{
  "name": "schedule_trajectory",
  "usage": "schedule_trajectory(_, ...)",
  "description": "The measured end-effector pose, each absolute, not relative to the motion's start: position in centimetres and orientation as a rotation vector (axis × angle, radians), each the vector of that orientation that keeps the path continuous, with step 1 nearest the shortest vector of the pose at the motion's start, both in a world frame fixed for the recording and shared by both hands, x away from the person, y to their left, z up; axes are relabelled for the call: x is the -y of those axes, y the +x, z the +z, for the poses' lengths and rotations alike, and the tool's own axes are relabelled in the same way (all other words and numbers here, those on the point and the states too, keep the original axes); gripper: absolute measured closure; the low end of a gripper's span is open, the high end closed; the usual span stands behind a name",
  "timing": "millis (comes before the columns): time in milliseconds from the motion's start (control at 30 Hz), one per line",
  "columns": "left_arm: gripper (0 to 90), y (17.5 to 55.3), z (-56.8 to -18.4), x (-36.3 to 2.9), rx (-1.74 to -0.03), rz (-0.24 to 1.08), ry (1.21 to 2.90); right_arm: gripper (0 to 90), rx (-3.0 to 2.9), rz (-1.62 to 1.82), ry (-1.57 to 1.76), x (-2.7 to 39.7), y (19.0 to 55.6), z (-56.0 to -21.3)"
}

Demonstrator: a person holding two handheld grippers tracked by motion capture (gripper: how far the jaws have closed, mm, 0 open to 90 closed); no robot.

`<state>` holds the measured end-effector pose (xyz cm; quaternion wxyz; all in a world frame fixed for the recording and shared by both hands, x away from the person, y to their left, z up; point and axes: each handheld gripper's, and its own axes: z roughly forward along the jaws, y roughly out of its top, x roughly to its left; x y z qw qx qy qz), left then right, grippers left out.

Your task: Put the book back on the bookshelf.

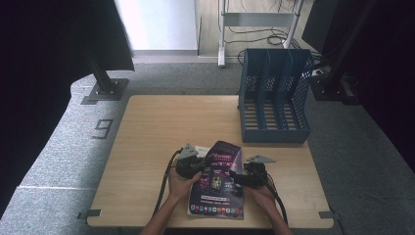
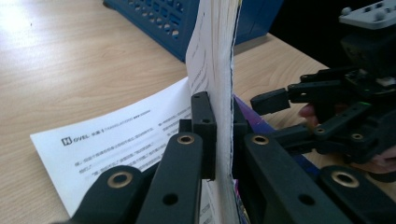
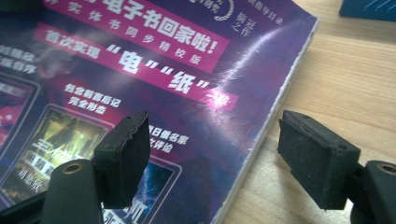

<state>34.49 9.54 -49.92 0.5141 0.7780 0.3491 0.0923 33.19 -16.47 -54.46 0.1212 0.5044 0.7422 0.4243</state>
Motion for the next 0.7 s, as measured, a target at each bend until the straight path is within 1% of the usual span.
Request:
schedule_trajectory(600, 88.0, 34.0, -49.0, -9.7, -0.802, 0.205, 1.823, 22.2, -2.168, 1.341, 1.505, 17.1, 34.3, -54.7)
schedule_trajectory(700, 88.0, 34.0, -49.0, -9.8, -0.805, 0.198, 1.825, 22.9, -2.179, 1.360, 1.504, 17.0, 34.4, -54.7)
